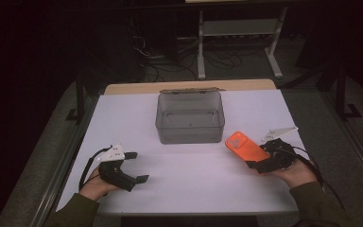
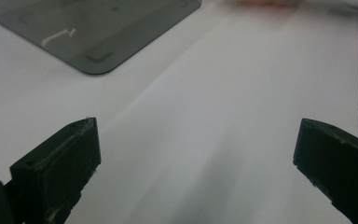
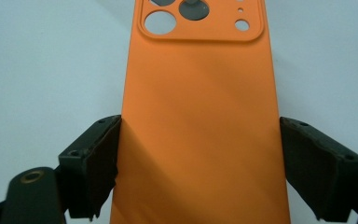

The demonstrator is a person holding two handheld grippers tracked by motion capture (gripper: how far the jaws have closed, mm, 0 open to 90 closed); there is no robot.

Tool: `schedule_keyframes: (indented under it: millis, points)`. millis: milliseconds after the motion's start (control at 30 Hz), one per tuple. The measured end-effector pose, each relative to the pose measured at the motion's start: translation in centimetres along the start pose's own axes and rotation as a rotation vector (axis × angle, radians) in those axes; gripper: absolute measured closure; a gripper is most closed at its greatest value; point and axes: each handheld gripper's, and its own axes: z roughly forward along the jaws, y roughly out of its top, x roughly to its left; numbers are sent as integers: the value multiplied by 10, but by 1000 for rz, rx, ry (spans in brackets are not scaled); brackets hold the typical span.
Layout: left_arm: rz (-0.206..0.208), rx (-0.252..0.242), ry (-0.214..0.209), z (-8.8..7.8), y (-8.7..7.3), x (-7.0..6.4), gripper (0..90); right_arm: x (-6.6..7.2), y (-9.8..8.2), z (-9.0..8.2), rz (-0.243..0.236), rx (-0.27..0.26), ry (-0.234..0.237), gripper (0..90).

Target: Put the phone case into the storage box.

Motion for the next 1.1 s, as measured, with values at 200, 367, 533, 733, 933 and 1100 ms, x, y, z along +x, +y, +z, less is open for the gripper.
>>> schedule_keyframes:
  millis: [200,367,533,733,933,1100]
  points:
    - [1,-1,2,0,0,0,0,5,3,0,-22,1,10,158]
    - [3,1,7,0,-1,1,0,10,6,0,-44,-4,19,158]
    - [3,-1,10,0,-1,1,0,15,9,2,-57,0,28,158]
    - [6,-2,12,0,0,0,0,21,12,3,-77,-1,38,158]
    - [7,0,12,0,-1,0,0,26,16,5,-97,4,47,158]
    - [6,0,10,1,-1,0,0,29,19,7,-109,1,55,158]
